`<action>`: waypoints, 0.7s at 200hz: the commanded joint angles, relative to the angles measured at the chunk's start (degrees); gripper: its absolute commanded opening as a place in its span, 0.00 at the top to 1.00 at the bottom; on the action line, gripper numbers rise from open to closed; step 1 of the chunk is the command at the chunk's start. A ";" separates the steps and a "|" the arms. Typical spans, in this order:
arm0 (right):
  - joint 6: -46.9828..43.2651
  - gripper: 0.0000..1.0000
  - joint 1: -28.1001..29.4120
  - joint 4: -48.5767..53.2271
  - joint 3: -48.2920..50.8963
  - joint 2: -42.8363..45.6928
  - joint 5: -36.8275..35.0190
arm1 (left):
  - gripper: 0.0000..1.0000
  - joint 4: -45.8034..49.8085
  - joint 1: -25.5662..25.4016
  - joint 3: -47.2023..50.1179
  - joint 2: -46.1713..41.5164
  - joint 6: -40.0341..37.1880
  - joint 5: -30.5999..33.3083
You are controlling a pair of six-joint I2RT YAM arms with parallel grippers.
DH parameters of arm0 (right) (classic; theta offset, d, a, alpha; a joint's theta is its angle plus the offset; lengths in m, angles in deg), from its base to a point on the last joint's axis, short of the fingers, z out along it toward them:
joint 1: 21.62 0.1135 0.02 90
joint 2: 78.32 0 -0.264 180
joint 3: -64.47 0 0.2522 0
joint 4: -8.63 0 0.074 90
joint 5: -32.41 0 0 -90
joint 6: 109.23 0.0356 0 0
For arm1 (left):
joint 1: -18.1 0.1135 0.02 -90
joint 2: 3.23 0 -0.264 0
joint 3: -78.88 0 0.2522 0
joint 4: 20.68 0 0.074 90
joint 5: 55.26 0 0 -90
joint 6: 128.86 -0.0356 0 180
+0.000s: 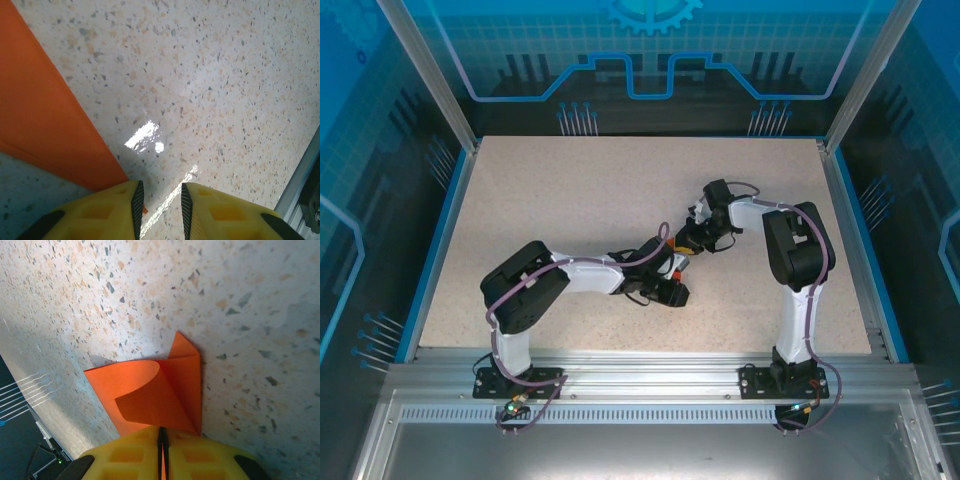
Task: Fold a paper plane with a square sheet of paper (fold left side to right side)
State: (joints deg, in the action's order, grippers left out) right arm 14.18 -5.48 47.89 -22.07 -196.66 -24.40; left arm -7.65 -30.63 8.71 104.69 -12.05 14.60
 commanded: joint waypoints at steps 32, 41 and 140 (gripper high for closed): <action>-0.63 0.88 0.29 1.29 -0.35 -2.85 -5.72 | 0.69 8.12 -2.51 2.61 -0.77 -0.92 -4.46; -0.62 0.88 0.28 1.14 -0.35 -2.81 -5.47 | 0.69 7.70 -2.51 2.85 -1.03 -0.87 -4.61; -0.71 0.88 0.47 1.48 -0.35 -2.09 -5.26 | 0.68 1.56 1.44 3.66 -9.18 0.13 -6.32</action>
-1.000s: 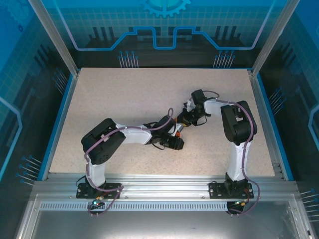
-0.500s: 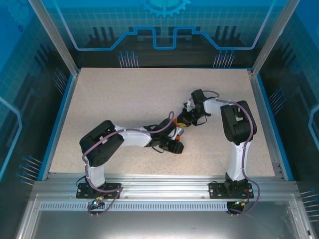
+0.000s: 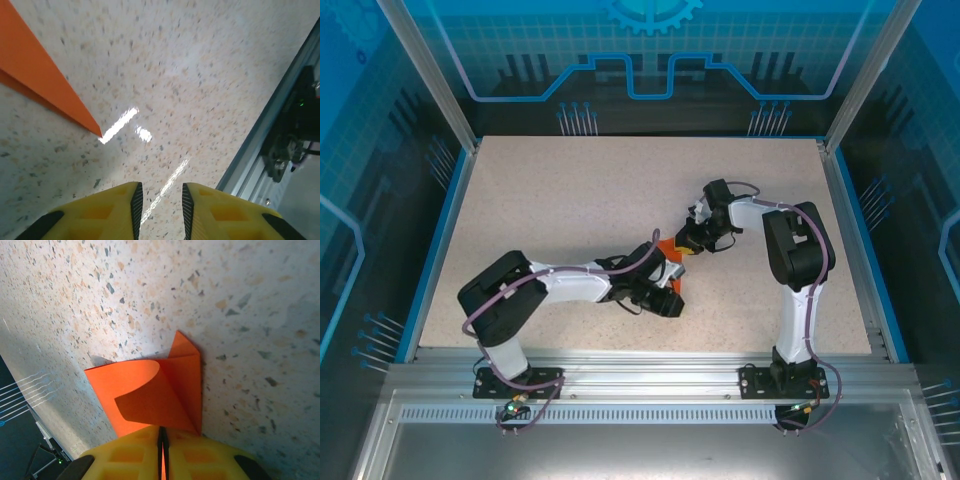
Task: Fold a paper plane with a square sheet of paper (fold left side to right side)
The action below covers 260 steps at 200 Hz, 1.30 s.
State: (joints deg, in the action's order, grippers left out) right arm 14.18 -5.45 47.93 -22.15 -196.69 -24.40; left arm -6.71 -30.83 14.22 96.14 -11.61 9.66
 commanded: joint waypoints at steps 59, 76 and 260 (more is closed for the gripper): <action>-0.87 0.88 0.44 1.79 -0.26 -1.96 -5.12 | 0.68 0.81 2.96 -9.88 7.35 -2.14 -1.38; -0.84 0.88 0.38 1.83 -0.26 -1.95 -5.04 | 0.68 2.32 2.91 -12.29 9.51 -3.10 -0.93; -0.84 0.88 0.53 2.06 -0.26 -1.70 -5.19 | 0.68 2.80 -1.43 -3.36 8.76 -0.91 -0.82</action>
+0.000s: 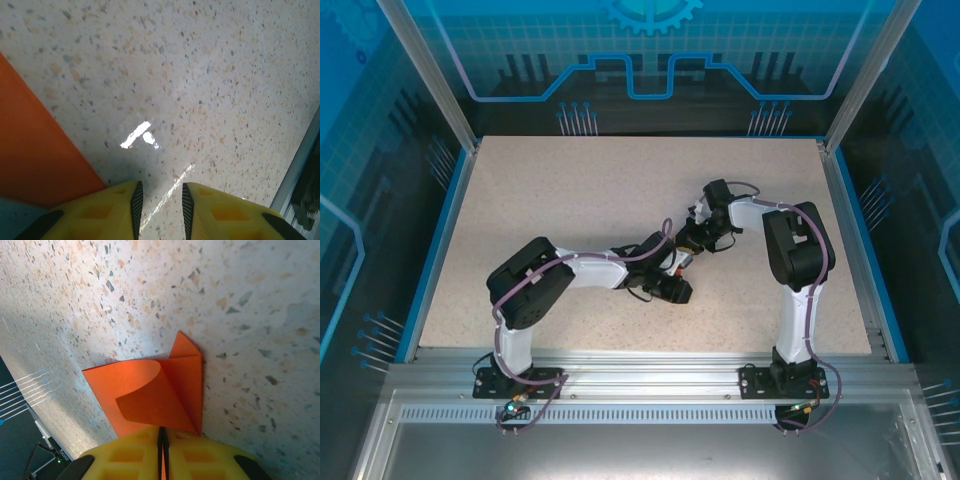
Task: Fold a paper plane with a square sheet of paper (fold left side to right side)
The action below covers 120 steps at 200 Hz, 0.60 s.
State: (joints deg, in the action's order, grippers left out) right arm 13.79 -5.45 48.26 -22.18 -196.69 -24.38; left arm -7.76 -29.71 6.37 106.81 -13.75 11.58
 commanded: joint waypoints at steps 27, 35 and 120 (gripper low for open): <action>-0.27 0.88 0.76 1.55 -0.24 -1.53 -5.09 | 0.68 0.74 -2.73 6.84 -5.04 2.14 -5.18; -0.16 0.88 0.88 1.54 -0.17 -1.44 -5.00 | 0.68 0.09 -2.73 7.21 -6.21 2.27 -5.82; 8.19 0.88 2.21 -5.17 8.05 4.87 -7.32 | 0.66 -3.55 4.22 9.58 -15.03 6.49 -3.45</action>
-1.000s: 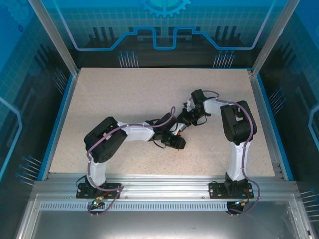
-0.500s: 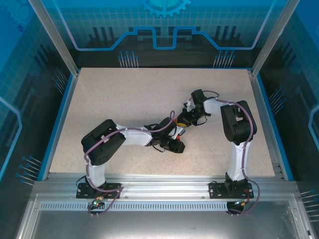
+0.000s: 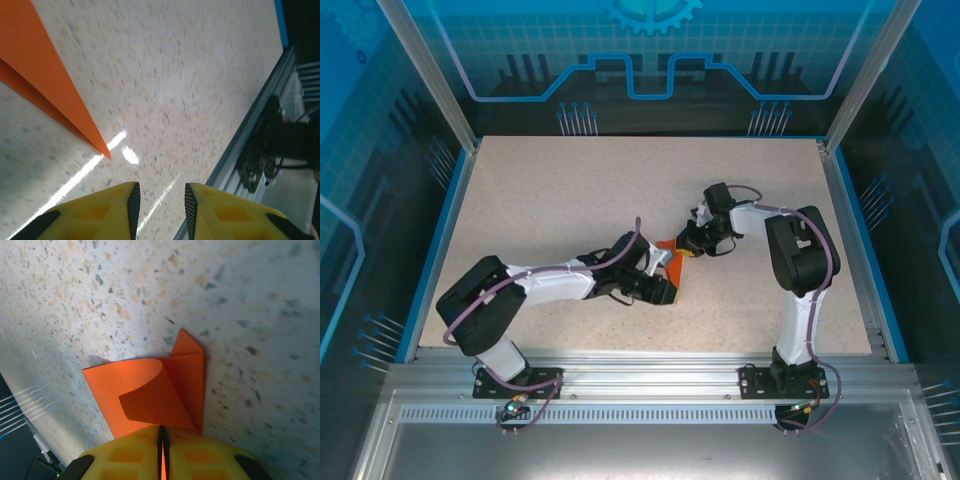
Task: Fold a paper plane with a square sheet of paper (fold left side to right side)
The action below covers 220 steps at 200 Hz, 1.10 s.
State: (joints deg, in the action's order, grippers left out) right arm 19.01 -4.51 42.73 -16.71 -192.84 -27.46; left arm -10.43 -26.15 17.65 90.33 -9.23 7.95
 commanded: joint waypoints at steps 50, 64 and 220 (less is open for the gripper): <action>2.98 0.87 1.44 0.14 2.20 0.87 -3.50 | 0.66 -0.25 0.60 -10.11 10.69 2.50 0.66; 3.06 0.87 1.44 -0.01 2.16 0.89 -3.25 | 0.65 0.39 0.63 -11.35 12.79 2.37 1.35; 0.46 0.92 2.44 3.19 3.90 10.24 -0.64 | 0.67 11.85 -0.16 -13.33 18.74 0.18 6.32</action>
State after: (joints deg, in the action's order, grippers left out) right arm 19.34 -3.90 43.91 -15.05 -183.53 -28.67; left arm -4.20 -25.56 5.28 106.72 -7.57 11.17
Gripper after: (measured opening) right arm 0.088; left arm 0.335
